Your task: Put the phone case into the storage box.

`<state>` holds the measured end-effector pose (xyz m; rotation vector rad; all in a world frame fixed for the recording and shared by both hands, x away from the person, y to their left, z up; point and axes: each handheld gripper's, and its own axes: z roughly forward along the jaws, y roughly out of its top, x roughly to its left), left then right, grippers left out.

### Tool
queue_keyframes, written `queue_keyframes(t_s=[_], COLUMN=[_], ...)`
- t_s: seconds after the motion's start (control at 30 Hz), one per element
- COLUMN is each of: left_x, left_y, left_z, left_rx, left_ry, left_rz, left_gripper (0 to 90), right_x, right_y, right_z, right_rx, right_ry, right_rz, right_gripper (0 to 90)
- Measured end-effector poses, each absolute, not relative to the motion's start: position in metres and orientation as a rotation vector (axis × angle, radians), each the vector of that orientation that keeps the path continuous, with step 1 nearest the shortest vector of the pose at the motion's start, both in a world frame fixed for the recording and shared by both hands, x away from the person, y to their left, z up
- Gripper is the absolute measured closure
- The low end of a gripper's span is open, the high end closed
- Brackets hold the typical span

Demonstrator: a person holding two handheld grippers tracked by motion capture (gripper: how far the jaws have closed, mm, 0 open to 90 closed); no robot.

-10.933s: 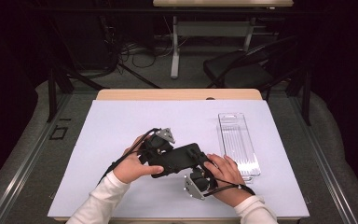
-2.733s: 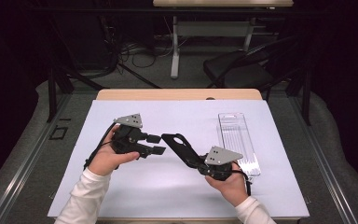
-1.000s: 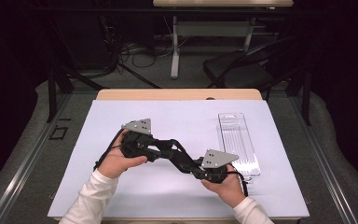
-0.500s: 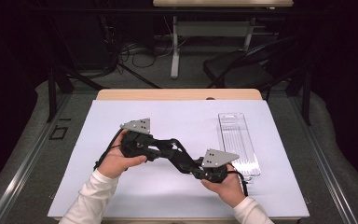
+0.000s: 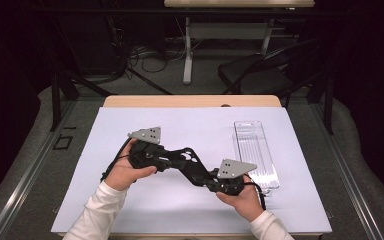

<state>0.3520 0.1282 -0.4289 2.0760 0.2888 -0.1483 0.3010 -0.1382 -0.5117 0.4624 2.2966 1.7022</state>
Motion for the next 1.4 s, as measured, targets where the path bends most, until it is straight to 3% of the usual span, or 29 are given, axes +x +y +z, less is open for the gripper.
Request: queue_keyframes(t_s=[0.87,1.4], left_x=[0.3505,0.3523], left_y=[0.1278,0.1298], left_z=[-0.4286,-0.4284], left_rx=[2.093,2.098], left_ry=[0.233,0.265], left_rz=[-0.107,-0.127], left_gripper=[80.7,80.9], right_x=[0.3031,0.3024], right_y=[-0.1389,-0.1385], right_z=[-0.514,-0.5133], right_rx=[0.495,0.518], right_ry=[2.31,2.279], right_rz=[1.736,1.697], right_gripper=[85.2,76.2])
